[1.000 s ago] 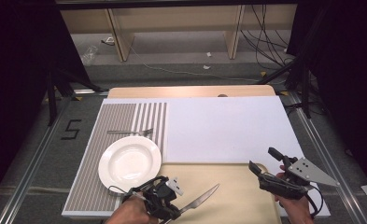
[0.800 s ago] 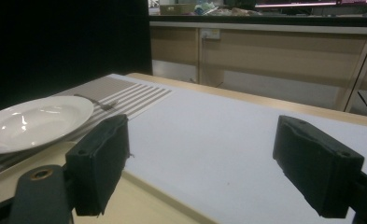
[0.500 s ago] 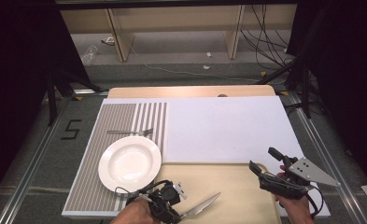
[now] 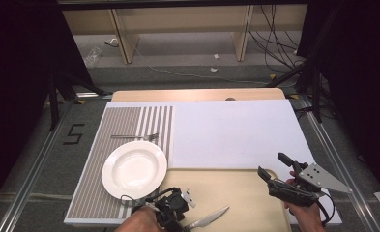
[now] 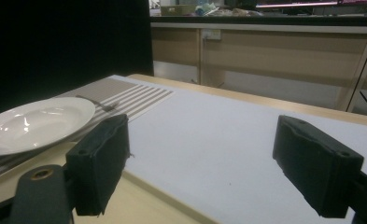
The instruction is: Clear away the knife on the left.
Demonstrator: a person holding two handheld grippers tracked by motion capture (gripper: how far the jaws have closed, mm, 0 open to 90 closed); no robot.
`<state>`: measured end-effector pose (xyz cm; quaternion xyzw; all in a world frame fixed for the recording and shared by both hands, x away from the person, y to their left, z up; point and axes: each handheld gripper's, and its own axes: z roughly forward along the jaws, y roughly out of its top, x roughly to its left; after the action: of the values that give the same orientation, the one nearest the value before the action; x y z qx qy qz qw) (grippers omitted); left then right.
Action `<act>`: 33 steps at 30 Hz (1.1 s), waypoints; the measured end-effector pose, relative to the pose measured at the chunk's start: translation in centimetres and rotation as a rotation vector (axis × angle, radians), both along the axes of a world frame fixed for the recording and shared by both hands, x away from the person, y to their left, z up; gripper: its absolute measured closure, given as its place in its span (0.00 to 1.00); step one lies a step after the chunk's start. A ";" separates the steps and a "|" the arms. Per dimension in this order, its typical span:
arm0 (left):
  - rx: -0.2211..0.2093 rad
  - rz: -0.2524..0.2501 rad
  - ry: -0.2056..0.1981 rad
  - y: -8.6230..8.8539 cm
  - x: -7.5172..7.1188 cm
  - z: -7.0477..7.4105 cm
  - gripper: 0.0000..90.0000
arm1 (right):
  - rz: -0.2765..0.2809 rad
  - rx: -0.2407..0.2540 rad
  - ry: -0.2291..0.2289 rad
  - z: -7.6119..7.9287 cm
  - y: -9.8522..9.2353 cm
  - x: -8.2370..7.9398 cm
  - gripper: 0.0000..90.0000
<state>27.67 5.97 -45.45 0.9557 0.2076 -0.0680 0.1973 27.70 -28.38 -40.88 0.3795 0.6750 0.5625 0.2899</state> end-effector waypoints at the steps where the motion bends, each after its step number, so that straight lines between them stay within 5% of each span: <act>1: -0.012 -0.002 -0.026 -0.1 -0.1 0.2 0.47 | 0.000 0.000 0.000 0.0 0.0 0.0 0.22; 7: -0.106 -0.037 -0.102 -0.5 -1.0 1.2 0.35 | 0.000 -0.001 0.000 0.0 0.0 0.0 0.22; 9: -0.167 -0.068 -0.165 -0.8 -1.5 1.3 0.40 | 0.001 -0.003 0.000 0.0 0.0 0.0 0.22; 15: -0.160 -0.113 -0.222 -1.2 -2.2 1.0 0.65 | 0.002 -0.002 -0.001 0.0 0.0 0.0 0.22; 22: -0.122 -0.155 -0.224 -2.1 -2.7 0.1 0.88 | 0.003 -0.002 0.000 0.0 0.0 0.0 0.22; 33: -0.086 -0.193 -0.239 -2.8 -2.8 -0.7 0.99 | 0.005 -0.005 -0.001 0.0 0.1 0.0 0.22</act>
<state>24.89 3.21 -46.15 0.9632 0.0869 0.0190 0.2537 27.71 -28.33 -40.90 0.3770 0.6771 0.5618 0.2895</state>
